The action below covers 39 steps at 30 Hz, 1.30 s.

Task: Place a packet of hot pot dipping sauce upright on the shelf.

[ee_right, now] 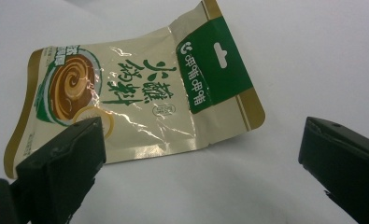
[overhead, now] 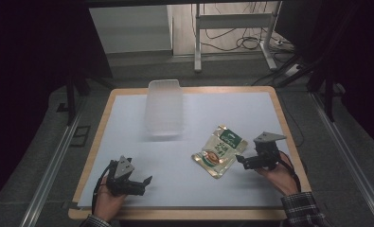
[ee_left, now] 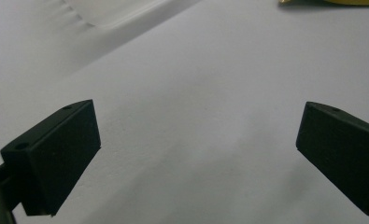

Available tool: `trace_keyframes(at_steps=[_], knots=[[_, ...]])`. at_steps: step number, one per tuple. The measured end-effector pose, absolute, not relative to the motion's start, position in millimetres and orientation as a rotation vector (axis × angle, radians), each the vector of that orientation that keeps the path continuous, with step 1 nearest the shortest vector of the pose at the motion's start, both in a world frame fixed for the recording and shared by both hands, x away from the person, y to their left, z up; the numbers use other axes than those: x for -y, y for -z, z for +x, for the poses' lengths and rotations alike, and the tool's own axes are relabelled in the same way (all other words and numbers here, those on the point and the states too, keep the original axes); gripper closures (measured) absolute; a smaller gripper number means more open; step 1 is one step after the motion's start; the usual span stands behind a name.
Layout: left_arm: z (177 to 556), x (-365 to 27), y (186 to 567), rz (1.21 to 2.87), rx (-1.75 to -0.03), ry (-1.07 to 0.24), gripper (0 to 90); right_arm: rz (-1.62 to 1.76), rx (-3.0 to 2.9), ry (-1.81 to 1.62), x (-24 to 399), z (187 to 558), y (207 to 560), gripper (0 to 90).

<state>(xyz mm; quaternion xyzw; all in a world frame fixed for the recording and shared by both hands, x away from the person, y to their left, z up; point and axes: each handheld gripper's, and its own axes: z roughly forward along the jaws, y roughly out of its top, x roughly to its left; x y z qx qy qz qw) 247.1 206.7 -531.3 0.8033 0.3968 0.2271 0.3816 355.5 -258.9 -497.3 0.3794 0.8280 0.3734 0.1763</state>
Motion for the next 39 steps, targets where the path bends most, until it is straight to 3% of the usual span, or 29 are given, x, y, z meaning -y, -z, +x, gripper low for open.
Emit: trace_keyframes(at_steps=[19,27,39], knots=[[247,-205,532,2.064,-1.011,-0.590,0.0,1.064,-2.412,-0.946,249,378,491,2.4],[247,-205,532,2.070,-1.010,-0.593,0.0,1.071,-2.407,-0.968,247,390,489,13.0],[247,-204,533,2.077,-1.009,-0.595,0.0,1.088,-2.476,-0.949,244,414,496,36.1]])
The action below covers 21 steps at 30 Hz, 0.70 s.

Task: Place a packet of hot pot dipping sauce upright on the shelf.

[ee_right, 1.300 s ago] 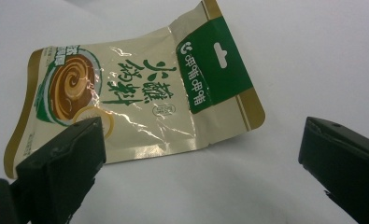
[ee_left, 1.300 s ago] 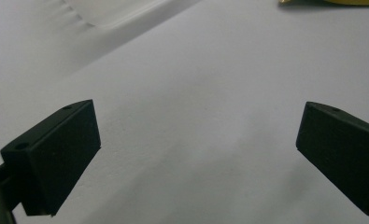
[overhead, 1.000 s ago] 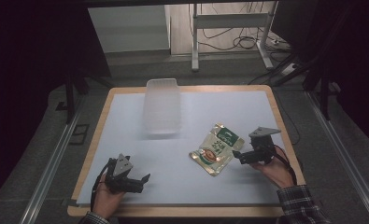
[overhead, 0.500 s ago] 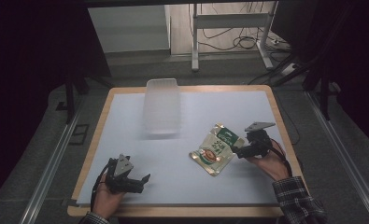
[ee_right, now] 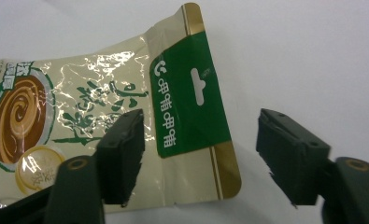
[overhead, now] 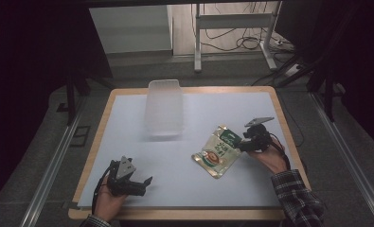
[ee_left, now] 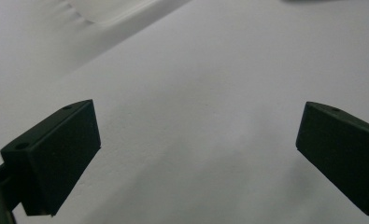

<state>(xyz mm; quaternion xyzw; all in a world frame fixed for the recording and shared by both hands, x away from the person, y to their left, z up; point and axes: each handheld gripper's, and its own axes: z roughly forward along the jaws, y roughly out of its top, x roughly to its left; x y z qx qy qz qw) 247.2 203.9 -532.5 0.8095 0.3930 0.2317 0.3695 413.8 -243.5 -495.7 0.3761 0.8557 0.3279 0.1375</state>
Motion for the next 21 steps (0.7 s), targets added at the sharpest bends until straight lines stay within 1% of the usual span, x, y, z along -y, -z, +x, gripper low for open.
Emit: trace_keyframes(at_steps=[6,9,12,21], knots=[[247,-204,533,2.081,-1.008,-0.595,0.0,1.071,-2.537,-0.965,239,422,498,45.6],[248,-203,533,2.085,-1.009,-0.595,0.0,1.059,-2.555,-0.988,237,423,498,46.9],[248,-203,533,2.090,-1.006,-0.595,0.0,1.029,-2.556,-1.007,233,422,493,50.9],[248,-202,534,2.096,-1.003,-0.603,0.0,0.965,-2.613,-0.985,216,421,494,57.9]])
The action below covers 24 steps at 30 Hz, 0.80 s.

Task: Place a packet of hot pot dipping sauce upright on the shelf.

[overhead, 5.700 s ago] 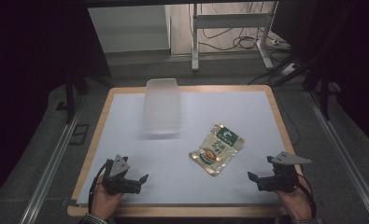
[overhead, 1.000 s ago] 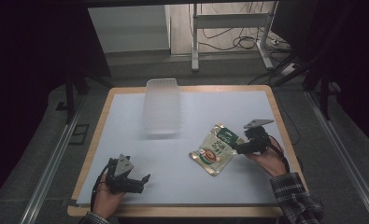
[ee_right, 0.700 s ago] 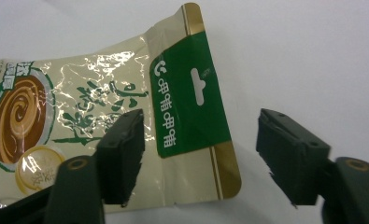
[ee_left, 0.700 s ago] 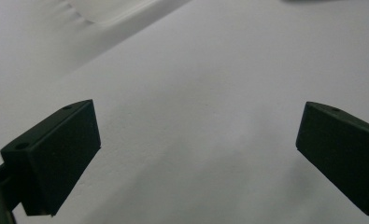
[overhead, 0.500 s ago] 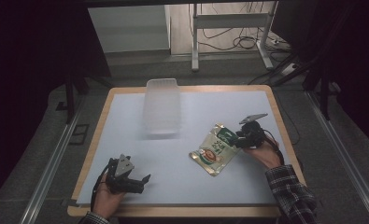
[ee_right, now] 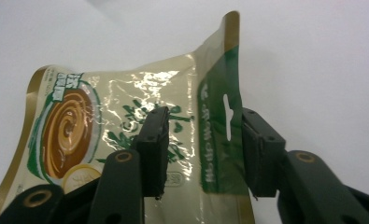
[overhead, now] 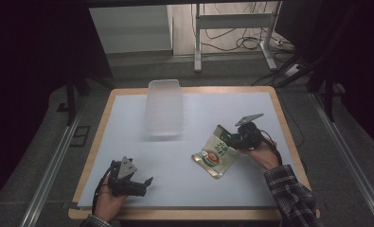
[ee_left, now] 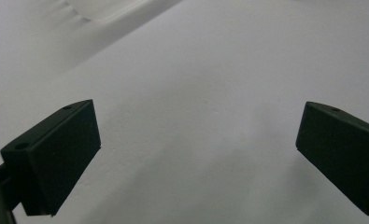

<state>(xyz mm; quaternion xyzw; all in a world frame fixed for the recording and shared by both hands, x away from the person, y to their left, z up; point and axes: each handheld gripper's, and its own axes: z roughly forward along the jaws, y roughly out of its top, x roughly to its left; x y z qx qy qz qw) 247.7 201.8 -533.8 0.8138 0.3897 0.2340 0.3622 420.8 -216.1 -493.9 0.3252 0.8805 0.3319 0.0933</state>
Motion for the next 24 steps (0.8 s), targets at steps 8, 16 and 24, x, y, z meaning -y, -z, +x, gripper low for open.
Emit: trace_keyframes(at_steps=[8,16,24], knots=[[248,-201,534,2.102,-1.001,-0.601,0.0,0.957,-2.638,-0.878,206,423,501,69.4],[248,-199,534,2.115,-0.995,-0.614,0.0,0.897,-2.617,-0.858,201,420,502,82.0],[247,-200,534,2.112,-0.999,-0.619,0.0,0.888,-2.598,-0.844,201,419,499,88.6]])
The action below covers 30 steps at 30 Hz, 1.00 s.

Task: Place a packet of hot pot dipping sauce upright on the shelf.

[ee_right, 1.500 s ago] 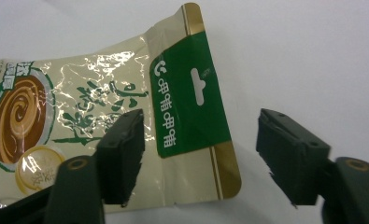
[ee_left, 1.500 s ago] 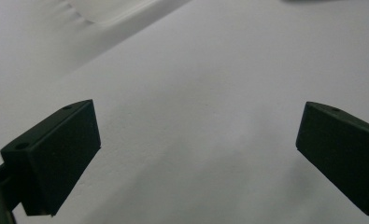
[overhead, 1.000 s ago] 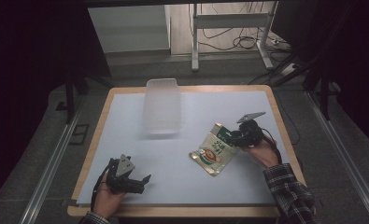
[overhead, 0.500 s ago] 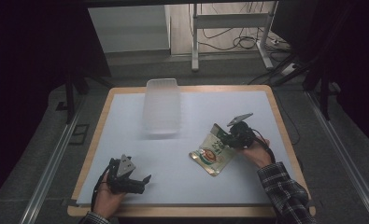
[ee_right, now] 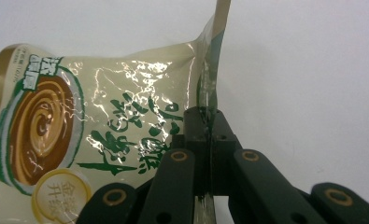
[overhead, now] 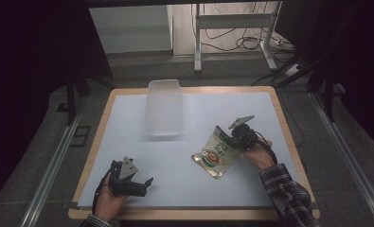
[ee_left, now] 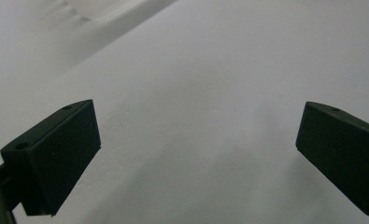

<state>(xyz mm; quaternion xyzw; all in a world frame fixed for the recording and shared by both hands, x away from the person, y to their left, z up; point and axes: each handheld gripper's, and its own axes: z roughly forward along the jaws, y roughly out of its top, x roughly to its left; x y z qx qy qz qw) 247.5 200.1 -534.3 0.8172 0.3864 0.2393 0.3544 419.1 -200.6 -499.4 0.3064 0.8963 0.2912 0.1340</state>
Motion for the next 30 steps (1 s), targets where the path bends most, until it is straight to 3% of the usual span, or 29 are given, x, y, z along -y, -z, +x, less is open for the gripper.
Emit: trace_keyframes(at_steps=[30], knots=[[247,-201,533,2.102,-1.007,-0.625,0.0,0.875,-2.567,-1.031,196,400,446,88.7]])
